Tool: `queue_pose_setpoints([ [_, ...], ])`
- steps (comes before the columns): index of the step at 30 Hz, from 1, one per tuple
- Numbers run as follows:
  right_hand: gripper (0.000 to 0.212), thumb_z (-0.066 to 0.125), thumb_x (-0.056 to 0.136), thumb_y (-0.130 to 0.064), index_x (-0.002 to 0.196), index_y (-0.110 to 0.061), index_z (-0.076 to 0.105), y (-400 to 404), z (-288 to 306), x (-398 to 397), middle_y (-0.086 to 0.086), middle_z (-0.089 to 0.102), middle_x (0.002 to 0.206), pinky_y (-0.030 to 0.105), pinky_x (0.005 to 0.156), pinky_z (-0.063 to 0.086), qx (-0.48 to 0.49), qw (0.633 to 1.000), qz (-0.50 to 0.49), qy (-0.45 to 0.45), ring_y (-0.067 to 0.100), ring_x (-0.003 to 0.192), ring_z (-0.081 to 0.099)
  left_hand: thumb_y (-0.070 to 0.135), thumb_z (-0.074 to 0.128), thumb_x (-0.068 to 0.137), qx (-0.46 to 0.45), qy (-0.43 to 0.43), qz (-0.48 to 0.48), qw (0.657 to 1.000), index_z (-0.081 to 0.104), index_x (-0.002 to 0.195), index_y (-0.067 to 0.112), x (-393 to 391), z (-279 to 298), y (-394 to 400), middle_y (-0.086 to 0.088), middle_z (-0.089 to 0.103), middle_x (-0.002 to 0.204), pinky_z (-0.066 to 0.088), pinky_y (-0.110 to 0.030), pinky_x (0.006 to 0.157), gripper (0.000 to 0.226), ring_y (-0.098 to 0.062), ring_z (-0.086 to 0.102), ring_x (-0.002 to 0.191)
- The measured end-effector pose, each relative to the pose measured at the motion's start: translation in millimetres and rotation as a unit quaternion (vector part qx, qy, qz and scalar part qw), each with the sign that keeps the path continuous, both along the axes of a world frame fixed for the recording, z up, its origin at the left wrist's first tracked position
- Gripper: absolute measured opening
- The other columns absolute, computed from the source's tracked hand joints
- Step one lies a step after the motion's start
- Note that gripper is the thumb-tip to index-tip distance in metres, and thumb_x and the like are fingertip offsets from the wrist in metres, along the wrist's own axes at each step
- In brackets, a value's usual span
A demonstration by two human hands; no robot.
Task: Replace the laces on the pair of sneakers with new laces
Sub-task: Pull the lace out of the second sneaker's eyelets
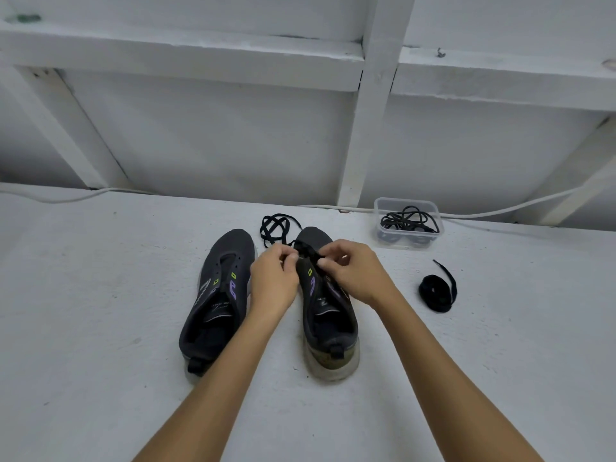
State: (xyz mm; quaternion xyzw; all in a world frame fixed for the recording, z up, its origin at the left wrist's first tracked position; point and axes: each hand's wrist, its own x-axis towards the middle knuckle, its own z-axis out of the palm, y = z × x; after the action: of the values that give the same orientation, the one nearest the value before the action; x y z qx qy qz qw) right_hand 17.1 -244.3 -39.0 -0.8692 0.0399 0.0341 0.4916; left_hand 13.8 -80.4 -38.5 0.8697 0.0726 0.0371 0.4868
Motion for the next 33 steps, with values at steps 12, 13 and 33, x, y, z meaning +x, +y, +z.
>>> queue_pose_setpoints([
  [12, 0.011, 0.073, 0.087, -0.022, 0.077, -0.024, 0.077, -17, -19, -27, -0.009, 0.074, 0.077, 0.042, 0.076, 0.063, 0.066, 0.988, -0.132, 0.054, 0.015, 0.071, 0.073, 0.04, 0.052, 0.101, 0.114, 0.11, -0.063, 0.985, 0.067, 0.126, 0.028, -30, 15, -7, -0.002, 0.021, 0.162, 0.036, -0.032, 0.104, 0.032, -0.026, 0.04, 0.139],
  [13, 0.012, 0.073, 0.087, -0.023, 0.077, -0.025, 0.078, -16, -19, -28, -0.01, 0.074, 0.076, 0.042, 0.077, 0.063, 0.064, 0.988, -0.133, 0.049, 0.014, 0.072, 0.073, 0.043, 0.048, 0.102, 0.093, 0.129, -0.074, 0.984, 0.065, 0.128, 0.027, -30, 20, -8, -0.001, 0.019, 0.164, 0.034, -0.032, 0.106, 0.035, -0.022, 0.037, 0.142],
  [33, 0.006, 0.071, 0.093, -0.027, 0.089, -0.024, 0.074, -5, -2, -8, -0.013, 0.069, 0.082, 0.018, 0.068, 0.047, -0.072, 0.997, 0.005, 0.01, 0.001, 0.077, 0.063, 0.053, 0.059, 0.092, 0.16, 0.157, -0.234, 0.946, 0.038, 0.144, 0.006, -20, 9, -10, -0.009, 0.036, 0.151, 0.041, -0.042, 0.109, 0.073, -0.026, 0.042, 0.135],
])
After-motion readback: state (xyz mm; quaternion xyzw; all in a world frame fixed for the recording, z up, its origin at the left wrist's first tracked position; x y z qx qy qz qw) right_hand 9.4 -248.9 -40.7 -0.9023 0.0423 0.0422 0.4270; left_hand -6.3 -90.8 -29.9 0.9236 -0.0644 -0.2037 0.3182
